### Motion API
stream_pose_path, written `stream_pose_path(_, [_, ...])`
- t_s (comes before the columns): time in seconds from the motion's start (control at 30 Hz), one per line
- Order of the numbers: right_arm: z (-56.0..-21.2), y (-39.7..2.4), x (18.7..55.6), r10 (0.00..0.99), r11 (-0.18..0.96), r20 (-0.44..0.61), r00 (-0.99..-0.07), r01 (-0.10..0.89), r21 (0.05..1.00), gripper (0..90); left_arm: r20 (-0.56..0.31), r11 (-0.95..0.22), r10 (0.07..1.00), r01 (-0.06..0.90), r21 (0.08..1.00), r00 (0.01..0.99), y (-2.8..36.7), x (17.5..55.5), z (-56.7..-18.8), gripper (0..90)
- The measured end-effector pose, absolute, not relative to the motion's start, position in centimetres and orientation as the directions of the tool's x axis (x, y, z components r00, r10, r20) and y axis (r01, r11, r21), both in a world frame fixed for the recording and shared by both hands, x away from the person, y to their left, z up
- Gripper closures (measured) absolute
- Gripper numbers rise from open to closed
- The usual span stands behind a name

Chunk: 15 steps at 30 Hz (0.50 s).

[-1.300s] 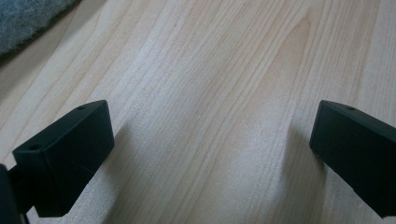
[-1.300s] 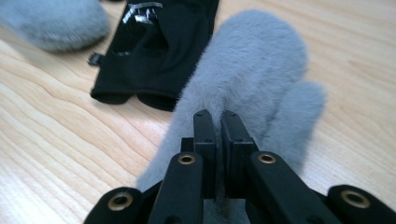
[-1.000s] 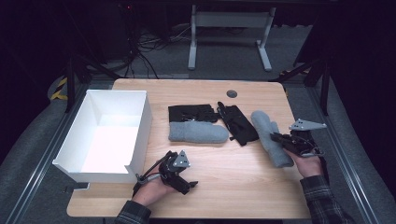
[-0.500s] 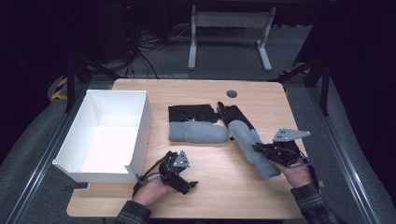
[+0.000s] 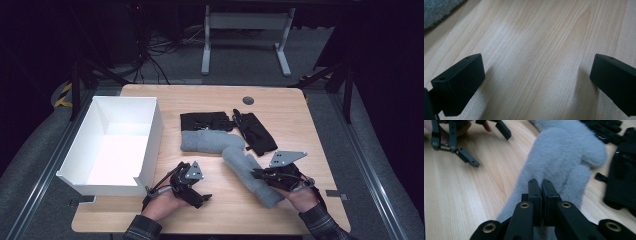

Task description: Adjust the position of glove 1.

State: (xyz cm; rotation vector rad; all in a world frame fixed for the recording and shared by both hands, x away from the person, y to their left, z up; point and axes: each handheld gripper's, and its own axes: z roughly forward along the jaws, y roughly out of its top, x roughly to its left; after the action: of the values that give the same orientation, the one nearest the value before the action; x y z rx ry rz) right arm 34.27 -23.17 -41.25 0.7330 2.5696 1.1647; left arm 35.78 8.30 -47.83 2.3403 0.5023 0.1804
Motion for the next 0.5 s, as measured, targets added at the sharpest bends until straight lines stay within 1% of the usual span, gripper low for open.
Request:
stream_pose_path(0.13, [-41.99, -22.42, 34.34, 0.507, 0.579, 0.013, -0.862, 0.351, 0.736, 86.8, -0.014, -0.662, 0.405, 0.304, 0.686, 0.914, 8.3, 35.78, -47.83, 0.2])
stream_pose_path(0.17, [-42.14, -22.3, 34.39, 0.503, 0.584, 0.015, -0.864, 0.353, 0.731, 84.7, -0.014, -0.662, 0.405, 0.304, 0.685, 0.914, 8.3, 35.78, -47.83, 0.2])
stream_pose_path(0.27, [-42.34, -22.15, 34.48, 0.497, 0.584, 0.035, -0.867, 0.364, 0.725, 72.0, -0.017, -0.663, 0.41, 0.311, 0.681, 0.912, 8.26, 35.76, -47.77, 0.6])
stream_pose_path(0.33, [-42.14, -22.23, 34.42, 0.496, 0.578, 0.035, -0.867, 0.36, 0.733, 68.8, -0.021, -0.665, 0.422, 0.325, 0.673, 0.906, 8.16, 35.71, -47.54, 2.9])
stream_pose_path(0.37, [-41.97, -22.34, 34.41, 0.499, 0.572, 0.031, -0.866, 0.356, 0.739, 67.7, -0.019, -0.662, 0.434, 0.333, 0.671, 0.901, 8.21, 35.73, -47.34, 5.7])
stream_pose_path(0.43, [-41.6, -22.74, 34.4, 0.505, 0.555, 0.032, -0.863, 0.353, 0.753, 67.6, -0.015, -0.659, 0.454, 0.346, 0.668, 0.891, 8.33, 35.78, -47.02, 16.4])
stream_pose_path(0.47, [-41.46, -23.02, 34.43, 0.51, 0.55, 0.032, -0.859, 0.354, 0.757, 69.7, -0.006, -0.658, 0.461, 0.347, 0.668, 0.887, 8.35, 35.77, -46.9, 20.7])
stream_pose_path(0.5, [-41.46, -23.02, 34.43, 0.51, 0.55, 0.032, -0.859, 0.354, 0.757, 69.7, -0.006, -0.658, 0.461, 0.347, 0.668, 0.887, 8.35, 35.77, -46.9, 25.4])
